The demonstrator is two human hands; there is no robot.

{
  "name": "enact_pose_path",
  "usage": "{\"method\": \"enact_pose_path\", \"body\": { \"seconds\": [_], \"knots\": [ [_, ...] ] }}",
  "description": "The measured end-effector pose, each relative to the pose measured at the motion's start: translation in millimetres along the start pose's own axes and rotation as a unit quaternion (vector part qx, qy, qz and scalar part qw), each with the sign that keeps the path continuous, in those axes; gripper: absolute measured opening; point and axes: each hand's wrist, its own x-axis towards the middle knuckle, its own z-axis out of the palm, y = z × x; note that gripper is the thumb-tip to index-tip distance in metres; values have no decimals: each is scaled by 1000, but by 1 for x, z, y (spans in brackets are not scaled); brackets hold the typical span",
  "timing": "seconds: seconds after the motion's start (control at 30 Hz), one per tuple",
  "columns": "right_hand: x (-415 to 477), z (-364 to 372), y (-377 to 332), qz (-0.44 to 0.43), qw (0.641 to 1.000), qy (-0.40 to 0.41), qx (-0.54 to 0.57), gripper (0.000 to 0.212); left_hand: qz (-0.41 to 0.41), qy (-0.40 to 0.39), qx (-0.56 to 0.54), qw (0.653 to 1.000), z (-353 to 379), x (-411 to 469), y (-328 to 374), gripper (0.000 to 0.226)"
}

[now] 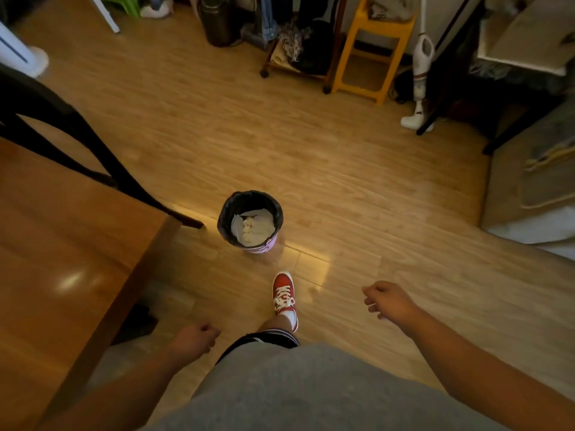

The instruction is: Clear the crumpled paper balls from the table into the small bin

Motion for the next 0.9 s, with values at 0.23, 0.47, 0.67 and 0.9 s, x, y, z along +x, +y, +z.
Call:
{"method": "enact_pose_path", "body": {
  "seconds": [0.23, 0.47, 0.67, 0.9],
  "knots": [
    [32, -79, -31, 44, 997, 59, 11, 25, 61, -16, 24, 998, -62, 45, 144, 21],
    [69, -156, -13, 131, 986, 94, 42, 24, 121, -7, 5, 993, -62, 83, 316, 22],
    [139, -231, -23, 182, 980, 79, 29, 27, 133, -52, -38, 989, -41, 109, 439, 32],
    [224, -309, -121, 105, 991, 15, -86, 25, 116, 0, 14, 993, -49, 129, 479, 28]
  ]
}}
